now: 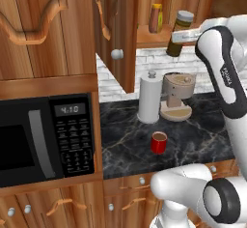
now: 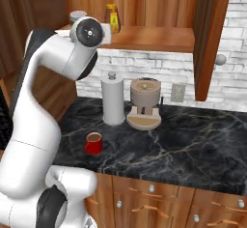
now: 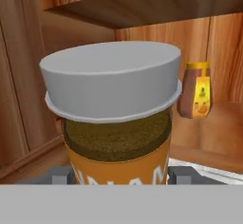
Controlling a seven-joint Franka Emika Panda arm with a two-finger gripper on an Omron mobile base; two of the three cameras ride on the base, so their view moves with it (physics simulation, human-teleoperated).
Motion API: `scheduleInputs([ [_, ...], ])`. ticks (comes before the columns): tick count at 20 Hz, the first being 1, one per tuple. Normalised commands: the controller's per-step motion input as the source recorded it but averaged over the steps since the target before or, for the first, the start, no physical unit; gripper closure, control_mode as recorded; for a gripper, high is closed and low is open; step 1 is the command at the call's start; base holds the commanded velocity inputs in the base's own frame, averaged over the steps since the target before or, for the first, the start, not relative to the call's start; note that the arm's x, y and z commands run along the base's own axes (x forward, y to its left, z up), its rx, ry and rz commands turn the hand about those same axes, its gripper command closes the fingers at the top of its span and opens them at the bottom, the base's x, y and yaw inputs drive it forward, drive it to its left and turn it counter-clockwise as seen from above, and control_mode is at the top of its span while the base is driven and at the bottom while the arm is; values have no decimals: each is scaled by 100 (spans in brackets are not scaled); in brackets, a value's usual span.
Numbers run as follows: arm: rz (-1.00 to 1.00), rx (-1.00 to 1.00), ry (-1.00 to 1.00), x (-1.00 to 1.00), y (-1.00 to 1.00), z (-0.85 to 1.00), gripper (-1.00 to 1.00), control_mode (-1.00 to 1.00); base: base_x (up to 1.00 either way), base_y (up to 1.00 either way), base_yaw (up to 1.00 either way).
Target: Pick the cinnamon and honey bottle from the cabinet and place them next to the mug.
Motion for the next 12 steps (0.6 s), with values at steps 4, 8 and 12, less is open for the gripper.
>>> scheduleInputs([
  [4,41,0,0,-92,-16,-13,100,-100,0,0,0],
  [8,40,0,0,-76,-16,-42,100,-100,0,0,0],
  [12,35,0,0,-51,-31,-49,100,-100,0,0,0],
])
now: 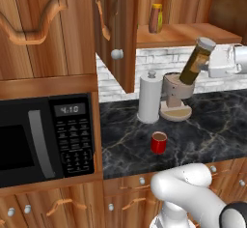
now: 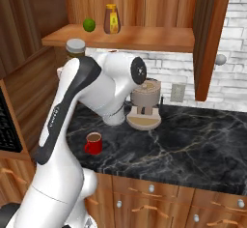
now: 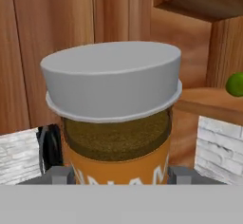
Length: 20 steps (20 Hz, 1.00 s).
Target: Pick the cinnamon and honey bottle from the cabinet and place them next to the mug.
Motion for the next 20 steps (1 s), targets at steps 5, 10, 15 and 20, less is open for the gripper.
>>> scheduleInputs([
  [5,31,-3,0,-47,-11,-64,100,-100,0,0,0],
  [10,21,-8,1,-34,-1,-73,100,-100,0,0,0],
  [15,13,-9,0,-6,-5,-68,100,-100,0,0,0],
  [20,8,-6,0,0,-8,-57,100,-100,0,0,0],
])
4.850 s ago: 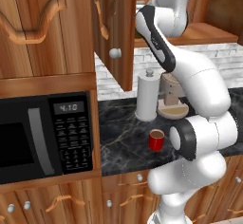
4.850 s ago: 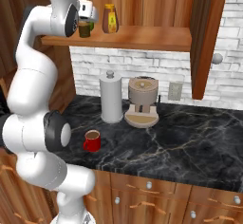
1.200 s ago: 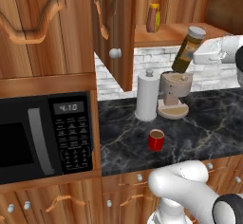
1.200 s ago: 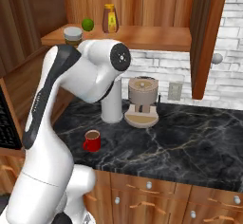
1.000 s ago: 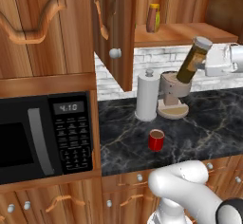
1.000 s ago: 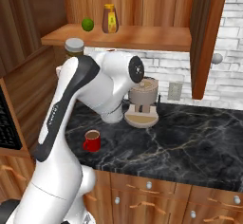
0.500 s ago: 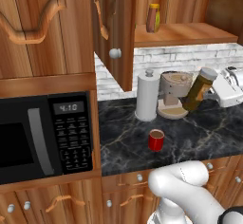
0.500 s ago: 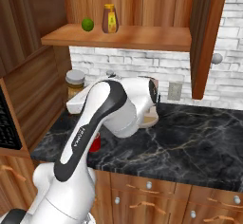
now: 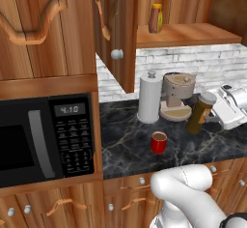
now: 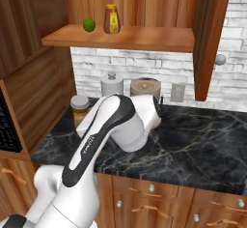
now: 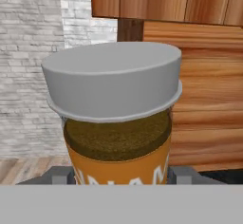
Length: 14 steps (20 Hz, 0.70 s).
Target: Pick the cinnamon and honey bottle from the cabinet and place them next to the mug.
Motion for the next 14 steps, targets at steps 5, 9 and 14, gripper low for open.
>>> scheduleInputs([
  [5,8,-2,0,6,-9,-42,100,-100,0,0,0],
  [9,8,-5,3,10,-1,-27,100,-100,0,0,0],
  [14,2,-13,9,43,-1,0,100,-100,0,0,0],
])
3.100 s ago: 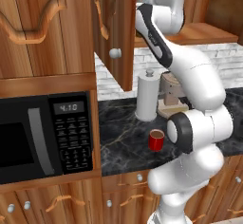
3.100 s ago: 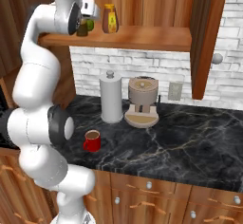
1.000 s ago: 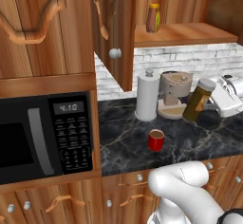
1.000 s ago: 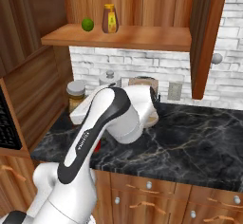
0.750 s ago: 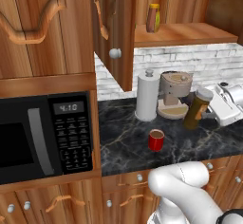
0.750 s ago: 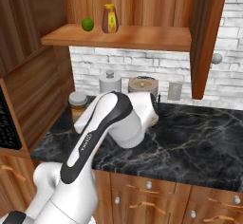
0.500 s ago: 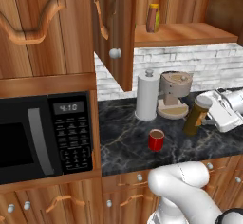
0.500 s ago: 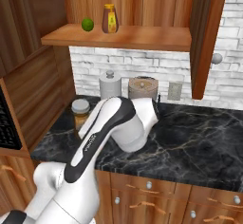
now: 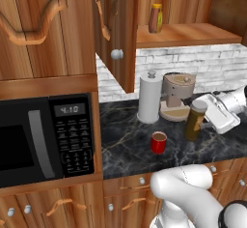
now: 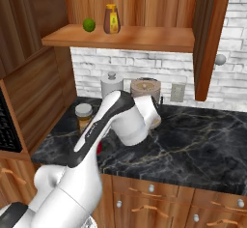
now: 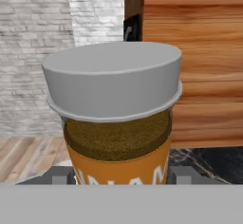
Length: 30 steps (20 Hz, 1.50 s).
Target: Pick the cinnamon and honey bottle from the cabinet and place them next to the mug.
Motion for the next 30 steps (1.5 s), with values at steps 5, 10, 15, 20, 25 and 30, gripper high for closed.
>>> scheduleInputs([
  [5,0,-9,3,63,-2,-1,100,-100,0,0,0],
  [10,0,-3,5,53,-18,-21,100,-100,0,0,0],
  [15,0,-1,4,30,-17,-43,100,-100,0,0,0],
  [20,0,-1,4,5,-1,-72,100,-100,0,0,0],
  [25,0,-1,3,1,0,-76,100,-100,0,0,0],
  [30,0,0,0,7,0,-36,100,-100,0,0,0],
])
